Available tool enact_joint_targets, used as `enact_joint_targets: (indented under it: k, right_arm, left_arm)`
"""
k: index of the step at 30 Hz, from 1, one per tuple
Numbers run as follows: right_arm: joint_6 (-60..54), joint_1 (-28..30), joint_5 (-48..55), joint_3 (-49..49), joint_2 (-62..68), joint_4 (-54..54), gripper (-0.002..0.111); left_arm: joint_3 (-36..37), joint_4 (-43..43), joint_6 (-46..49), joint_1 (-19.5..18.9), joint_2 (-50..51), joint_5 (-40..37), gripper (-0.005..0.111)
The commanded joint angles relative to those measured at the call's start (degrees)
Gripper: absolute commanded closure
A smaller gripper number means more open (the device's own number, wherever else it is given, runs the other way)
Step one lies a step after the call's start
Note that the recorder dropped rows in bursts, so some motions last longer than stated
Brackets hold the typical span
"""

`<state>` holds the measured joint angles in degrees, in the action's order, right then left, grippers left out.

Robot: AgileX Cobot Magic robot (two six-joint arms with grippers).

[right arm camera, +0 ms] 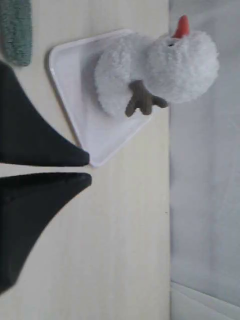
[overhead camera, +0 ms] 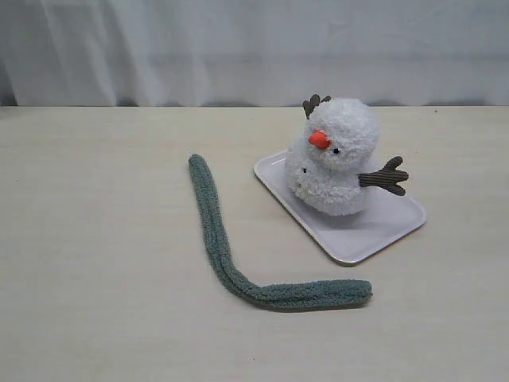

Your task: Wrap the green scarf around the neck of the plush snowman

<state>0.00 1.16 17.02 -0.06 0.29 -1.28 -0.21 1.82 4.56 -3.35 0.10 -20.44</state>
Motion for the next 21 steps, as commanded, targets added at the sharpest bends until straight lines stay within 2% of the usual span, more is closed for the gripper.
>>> enact_joint_targets:
  k: [1,7,12,15,17,21]
  right_arm:
    - [0.8,0.1,-10.4,0.1,-0.3,-0.9,0.104]
    - [1.3,0.1,-28.1,0.1,-0.3,-0.3,0.104]
    - [22.1,0.1,-38.1,0.1,-0.3,2.0,0.104]
    - [23.9,0.1,-35.9,-2.4,-0.3,-6.9,0.104]
    - [30.0,0.1,-30.1,-7.0,-0.3,-10.3,0.1]
    - [33.7,0.1,-20.1,-16.3,3.1,-16.1,0.076]
  left_arm:
    - [0.2,0.3,-0.1,0.3,-0.1,0.6,0.107]
    - [0.2,0.4,-0.1,0.3,-0.1,0.7,0.107]
    - [0.2,0.4,-0.1,0.3,-0.1,0.7,0.107]
    - [0.2,0.4,-0.1,0.3,-0.1,0.7,0.107]
    - [0.2,0.4,-0.1,0.3,-0.1,0.7,0.107]
    - [0.2,0.4,-0.1,0.3,-0.1,0.7,0.107]
